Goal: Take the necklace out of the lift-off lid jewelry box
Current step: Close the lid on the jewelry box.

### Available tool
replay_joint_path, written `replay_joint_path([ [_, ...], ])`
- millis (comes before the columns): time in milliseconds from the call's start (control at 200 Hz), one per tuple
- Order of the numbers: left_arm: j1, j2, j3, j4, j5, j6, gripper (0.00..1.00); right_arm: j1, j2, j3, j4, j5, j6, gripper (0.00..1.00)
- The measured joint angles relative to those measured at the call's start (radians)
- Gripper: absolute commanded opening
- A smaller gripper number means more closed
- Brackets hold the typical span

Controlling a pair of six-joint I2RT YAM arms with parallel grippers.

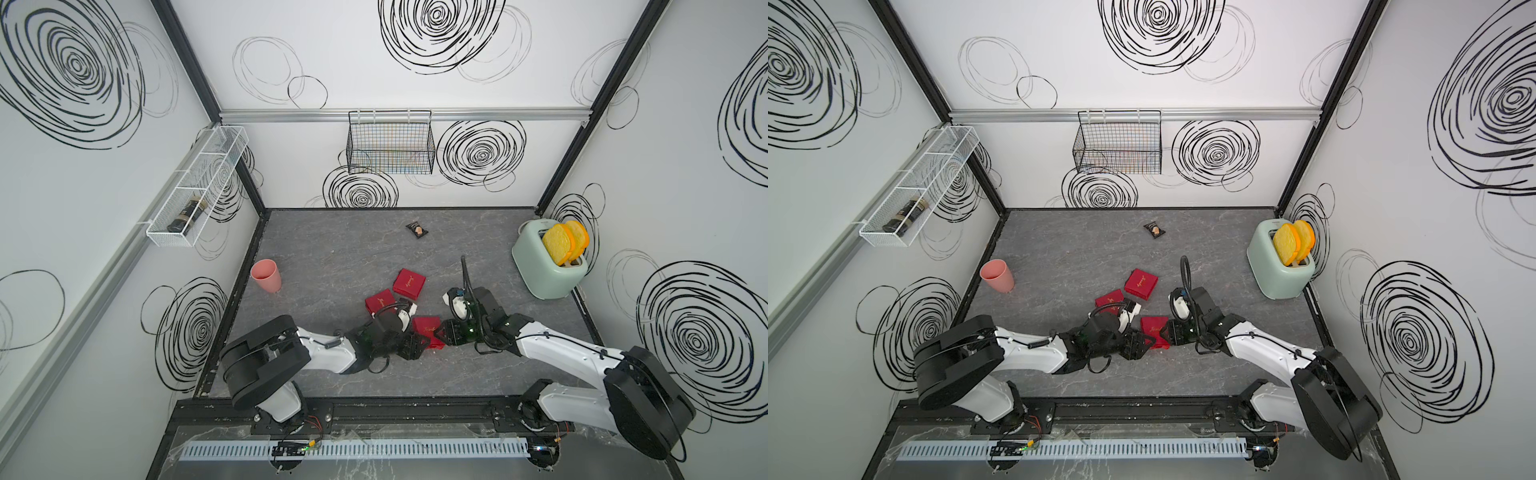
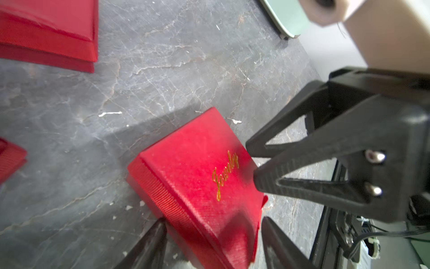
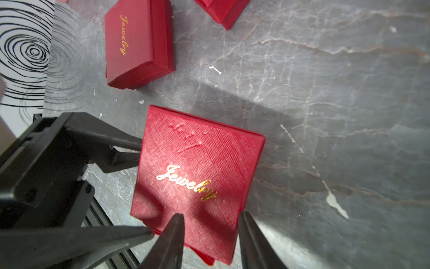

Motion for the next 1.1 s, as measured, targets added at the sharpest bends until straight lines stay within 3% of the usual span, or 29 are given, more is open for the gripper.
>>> replay_joint_path([
  [685,0.054,0.053,-0.012,0.102,0.023,-0.054,0.48,0.020,0.032,-0.015,0.053,0.014,0.040,0.42],
  [840,0.074,0.063,-0.056,0.194,0.058,-0.085,0.39,0.026,0.037,-0.015,0.063,0.024,0.055,0.43],
  [1101,0.098,0.084,-0.108,0.318,0.111,-0.123,0.38,0.035,0.043,-0.015,0.082,0.061,0.078,0.43],
])
